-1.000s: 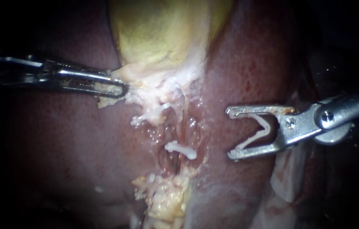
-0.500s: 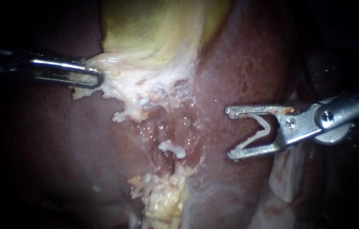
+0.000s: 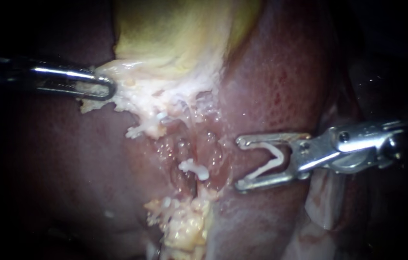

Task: Clipping second clip right tube

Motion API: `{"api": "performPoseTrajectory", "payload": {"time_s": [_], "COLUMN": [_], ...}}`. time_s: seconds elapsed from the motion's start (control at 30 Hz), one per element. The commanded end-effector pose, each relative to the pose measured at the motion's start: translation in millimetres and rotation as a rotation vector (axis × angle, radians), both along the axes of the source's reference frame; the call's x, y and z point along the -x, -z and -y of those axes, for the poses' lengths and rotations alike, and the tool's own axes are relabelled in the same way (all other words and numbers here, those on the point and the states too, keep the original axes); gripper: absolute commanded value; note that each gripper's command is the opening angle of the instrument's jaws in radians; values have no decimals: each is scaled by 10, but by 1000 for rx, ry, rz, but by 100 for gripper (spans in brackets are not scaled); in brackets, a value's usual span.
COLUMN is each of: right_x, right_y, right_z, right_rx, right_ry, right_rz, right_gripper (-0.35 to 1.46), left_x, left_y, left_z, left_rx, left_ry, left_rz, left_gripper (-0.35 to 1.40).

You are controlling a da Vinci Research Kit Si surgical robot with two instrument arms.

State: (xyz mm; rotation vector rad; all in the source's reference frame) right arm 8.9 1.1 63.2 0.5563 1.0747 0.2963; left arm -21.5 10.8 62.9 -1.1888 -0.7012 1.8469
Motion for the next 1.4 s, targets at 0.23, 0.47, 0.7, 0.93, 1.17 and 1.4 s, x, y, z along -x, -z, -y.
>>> {"api": "performPoseTrajectory", "payload": {"time_s": [0.23, 0.47, 0.7, 0.93, 1.17, 1.4], "right_x": [-31, -54, -61, -66, -67, -67], "right_y": [-17, -39, -62, -70, -74, -71], "right_z": [-4, -12, -8, -8, -5, 0], "right_rx": [-157, -245, -288, -355, -409, -454], "right_ry": [-96, -147, -179, -230, -217, -183], "right_rz": [12, 21, 20, -28, -74, -136], "right_gripper": [48, 47, 47, 47, 46, 46], "left_x": [0, 1, 3, 3, 3, 3], "left_y": [9, 9, 7, 6, 5, 5], "left_z": [3, 3, 1, 1, 1, 1], "left_rx": [4, 10, 10, 10, 10, 10], "left_ry": [-1, -1, 0, 0, 0, 0], "left_rz": [0, 3, 3, 2, 2, 2], "left_gripper": [-35, -35, -35, -35, -35, -35]}}
